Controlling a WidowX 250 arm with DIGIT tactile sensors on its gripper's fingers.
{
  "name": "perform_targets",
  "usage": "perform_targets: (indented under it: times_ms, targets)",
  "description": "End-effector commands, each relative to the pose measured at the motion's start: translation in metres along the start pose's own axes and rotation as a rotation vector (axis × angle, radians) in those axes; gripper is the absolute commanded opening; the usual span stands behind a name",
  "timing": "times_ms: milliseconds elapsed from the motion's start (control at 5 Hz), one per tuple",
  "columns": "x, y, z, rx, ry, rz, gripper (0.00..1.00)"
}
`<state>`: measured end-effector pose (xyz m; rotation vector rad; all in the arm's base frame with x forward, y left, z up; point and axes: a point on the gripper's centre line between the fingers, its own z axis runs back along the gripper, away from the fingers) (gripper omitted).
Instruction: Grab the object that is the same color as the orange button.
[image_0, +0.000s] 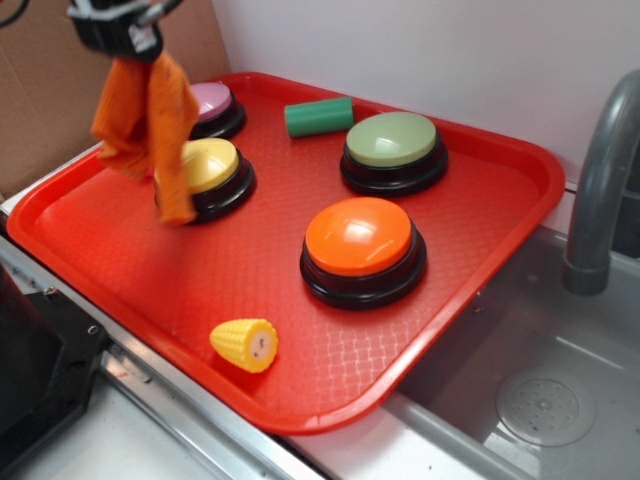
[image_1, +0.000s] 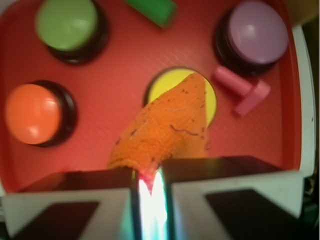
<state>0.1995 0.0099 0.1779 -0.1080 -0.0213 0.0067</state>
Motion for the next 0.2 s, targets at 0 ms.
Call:
perform_targets:
  times_ms: [0]
  targets:
    - [0.0220,-0.0183,0.0208,0.022,-0.035,-0.142,0.00]
